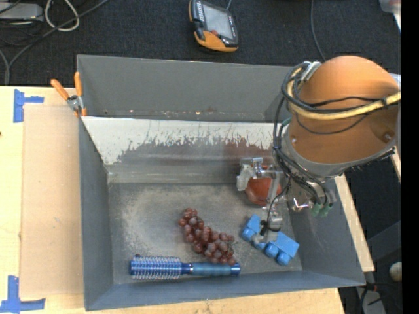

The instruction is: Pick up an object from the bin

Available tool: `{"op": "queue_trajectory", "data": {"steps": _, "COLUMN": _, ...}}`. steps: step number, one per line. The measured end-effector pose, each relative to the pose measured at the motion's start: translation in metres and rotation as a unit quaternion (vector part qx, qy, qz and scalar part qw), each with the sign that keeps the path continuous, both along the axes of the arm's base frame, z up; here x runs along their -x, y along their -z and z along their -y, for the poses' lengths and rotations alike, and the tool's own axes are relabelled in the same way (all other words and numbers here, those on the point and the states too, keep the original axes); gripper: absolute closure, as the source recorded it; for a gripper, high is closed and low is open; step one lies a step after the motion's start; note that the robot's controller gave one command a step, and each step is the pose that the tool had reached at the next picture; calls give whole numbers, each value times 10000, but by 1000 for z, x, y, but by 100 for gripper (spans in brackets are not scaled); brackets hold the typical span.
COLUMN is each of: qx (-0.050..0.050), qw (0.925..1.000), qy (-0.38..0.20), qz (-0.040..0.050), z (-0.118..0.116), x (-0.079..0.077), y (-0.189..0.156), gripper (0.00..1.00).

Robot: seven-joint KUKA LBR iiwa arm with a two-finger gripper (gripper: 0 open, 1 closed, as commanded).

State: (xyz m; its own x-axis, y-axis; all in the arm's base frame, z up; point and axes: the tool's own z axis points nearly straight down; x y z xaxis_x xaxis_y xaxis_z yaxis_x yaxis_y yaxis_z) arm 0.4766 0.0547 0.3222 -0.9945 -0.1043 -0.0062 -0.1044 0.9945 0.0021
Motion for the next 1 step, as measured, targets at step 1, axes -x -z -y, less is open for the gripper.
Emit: {"op": "queue_trajectory", "data": {"steps": 1, "qx": 16, "qw": 9978, "qy": 661, "qz": -72, "z": 19, "x": -7, "y": 71, "gripper": 0}}
